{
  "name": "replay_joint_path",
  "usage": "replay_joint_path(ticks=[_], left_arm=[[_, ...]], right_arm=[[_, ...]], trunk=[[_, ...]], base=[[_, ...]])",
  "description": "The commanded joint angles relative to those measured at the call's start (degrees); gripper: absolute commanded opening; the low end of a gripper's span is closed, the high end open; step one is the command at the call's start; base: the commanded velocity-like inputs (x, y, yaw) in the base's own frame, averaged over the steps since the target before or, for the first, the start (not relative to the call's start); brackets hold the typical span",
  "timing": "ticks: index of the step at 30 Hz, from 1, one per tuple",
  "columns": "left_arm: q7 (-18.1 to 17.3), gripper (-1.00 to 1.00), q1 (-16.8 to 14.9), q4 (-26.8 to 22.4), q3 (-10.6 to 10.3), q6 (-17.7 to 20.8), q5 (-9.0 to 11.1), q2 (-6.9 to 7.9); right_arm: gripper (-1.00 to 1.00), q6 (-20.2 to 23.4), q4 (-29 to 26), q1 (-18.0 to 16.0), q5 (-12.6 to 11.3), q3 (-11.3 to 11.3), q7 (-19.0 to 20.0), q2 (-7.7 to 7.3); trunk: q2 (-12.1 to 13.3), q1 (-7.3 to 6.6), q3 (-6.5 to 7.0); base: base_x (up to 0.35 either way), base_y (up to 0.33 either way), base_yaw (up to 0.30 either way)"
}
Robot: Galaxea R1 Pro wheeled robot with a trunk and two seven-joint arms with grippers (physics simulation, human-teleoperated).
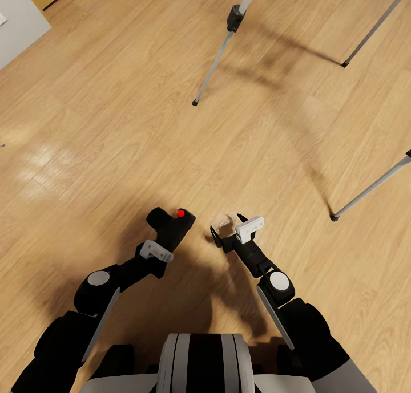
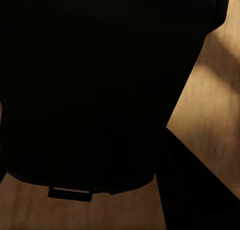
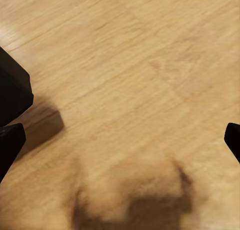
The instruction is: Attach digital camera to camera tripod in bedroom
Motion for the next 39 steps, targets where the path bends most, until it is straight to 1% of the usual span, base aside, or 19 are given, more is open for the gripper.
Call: replay_joint_path(ticks=[1,7,15,21,30,31,32,37,39], left_arm=[[-0.49,-1.00,-0.03,-0.08,-0.02,0.09,-0.66,0.01],[-0.48,-1.00,-0.03,-0.08,0.04,0.03,-0.66,0.00],[-0.48,-1.00,-0.03,-0.08,0.41,0.22,-0.65,-0.10],[-0.48,-1.00,-0.03,-0.07,0.40,0.55,-0.66,-0.63],[-0.48,-1.00,-0.03,-0.08,0.34,0.61,-0.66,-0.93],[-0.49,-1.00,-0.03,-0.08,0.35,0.59,-0.66,-0.89],[-0.58,-1.00,-0.03,-0.08,0.32,0.42,-0.66,-0.33],[-0.64,-1.00,-0.03,-0.08,0.38,0.26,-0.66,0.27],[-0.65,-1.00,-0.03,-0.08,0.37,0.23,-0.66,0.30]], right_arm=[[1.00,0.11,-0.05,-0.02,0.01,0.03,0.09,-0.03],[1.00,0.11,-0.05,-0.04,0.01,0.03,0.09,-0.03],[1.00,0.11,-0.05,-0.04,0.01,0.03,0.09,-0.03],[1.00,0.11,-0.05,-0.04,0.01,0.03,0.09,-0.03],[1.00,0.08,-0.05,-0.04,0.01,0.03,0.09,-0.03],[1.00,0.05,-0.05,-0.04,0.01,0.05,0.09,-0.03],[1.00,-0.03,-0.05,0.02,-0.02,0.10,0.09,-0.03],[1.00,0.09,-0.05,0.02,-0.07,0.11,0.09,-0.03],[1.00,0.13,-0.05,0.02,-0.07,0.11,0.09,-0.03]], trunk=[[-0.01,-0.01,-0.03],[-0.01,-0.01,-0.03],[0.10,-0.21,1.75],[0.18,-0.37,3.08],[0.30,-0.60,5.07],[0.31,-0.63,5.29],[0.32,-0.65,5.51],[0.39,-0.78,6.62],[0.42,-0.83,7.06]], base=[[0.000,0.000,0.000],[0.000,0.000,0.000],[0.000,0.000,0.000],[0.000,0.000,0.000],[0.000,0.000,0.000],[0.000,0.000,0.000],[0.000,0.000,0.000],[0.000,0.000,0.000],[0.000,0.000,0.000]])
